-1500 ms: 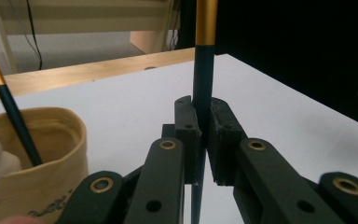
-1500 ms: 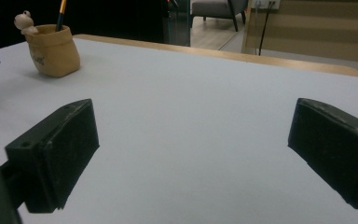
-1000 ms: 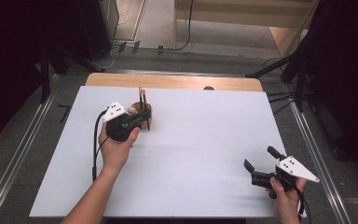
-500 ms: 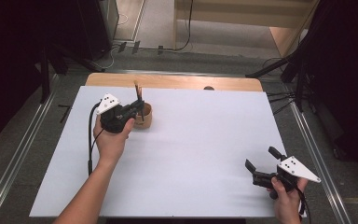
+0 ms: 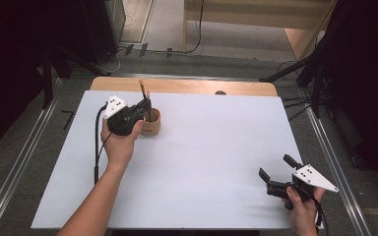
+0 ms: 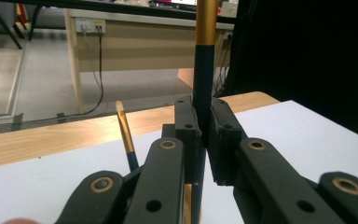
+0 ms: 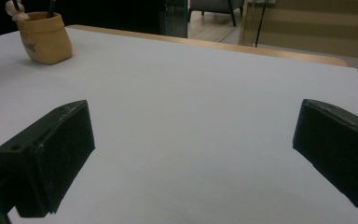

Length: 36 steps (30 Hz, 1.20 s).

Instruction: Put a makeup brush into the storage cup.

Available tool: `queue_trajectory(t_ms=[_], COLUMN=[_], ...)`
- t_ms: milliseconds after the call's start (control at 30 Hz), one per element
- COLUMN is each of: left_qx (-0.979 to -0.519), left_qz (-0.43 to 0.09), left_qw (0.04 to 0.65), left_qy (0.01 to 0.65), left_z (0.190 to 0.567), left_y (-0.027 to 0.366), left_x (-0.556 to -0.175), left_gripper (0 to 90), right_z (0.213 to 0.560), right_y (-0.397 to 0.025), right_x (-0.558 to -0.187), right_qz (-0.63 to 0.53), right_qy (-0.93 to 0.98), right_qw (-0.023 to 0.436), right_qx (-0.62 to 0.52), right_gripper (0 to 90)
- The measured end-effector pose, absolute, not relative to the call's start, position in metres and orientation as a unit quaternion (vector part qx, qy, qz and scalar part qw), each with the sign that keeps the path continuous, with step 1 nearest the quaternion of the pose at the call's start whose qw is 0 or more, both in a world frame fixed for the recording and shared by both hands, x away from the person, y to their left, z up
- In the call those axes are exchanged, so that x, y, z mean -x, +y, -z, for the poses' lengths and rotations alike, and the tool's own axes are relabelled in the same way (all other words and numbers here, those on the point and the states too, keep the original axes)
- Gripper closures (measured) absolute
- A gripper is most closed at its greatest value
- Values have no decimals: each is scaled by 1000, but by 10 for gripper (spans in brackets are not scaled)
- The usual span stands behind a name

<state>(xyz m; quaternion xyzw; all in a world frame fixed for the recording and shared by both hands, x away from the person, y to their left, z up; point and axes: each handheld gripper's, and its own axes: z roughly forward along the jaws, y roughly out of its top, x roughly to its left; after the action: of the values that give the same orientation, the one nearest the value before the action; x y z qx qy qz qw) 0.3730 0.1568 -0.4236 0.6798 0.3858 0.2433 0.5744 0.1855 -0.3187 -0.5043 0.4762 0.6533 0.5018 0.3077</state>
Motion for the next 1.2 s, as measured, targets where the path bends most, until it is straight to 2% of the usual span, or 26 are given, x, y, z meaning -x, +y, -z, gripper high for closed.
queue_trajectory(t_ms=[300,1200], left_qx=[-684,-708], left_qz=[-279,-277], left_qw=[561,523], left_qy=[375,385], left_z=[431,462], left_y=[150,142], left_x=[-378,-382], left_gripper=[846,846], right_z=[505,505], right_y=[-318,-318], right_x=[-186,-186], right_qz=[-502,-501], right_qy=[654,656], right_qw=[307,306], right_qx=[-476,-474], right_gripper=[0,0])
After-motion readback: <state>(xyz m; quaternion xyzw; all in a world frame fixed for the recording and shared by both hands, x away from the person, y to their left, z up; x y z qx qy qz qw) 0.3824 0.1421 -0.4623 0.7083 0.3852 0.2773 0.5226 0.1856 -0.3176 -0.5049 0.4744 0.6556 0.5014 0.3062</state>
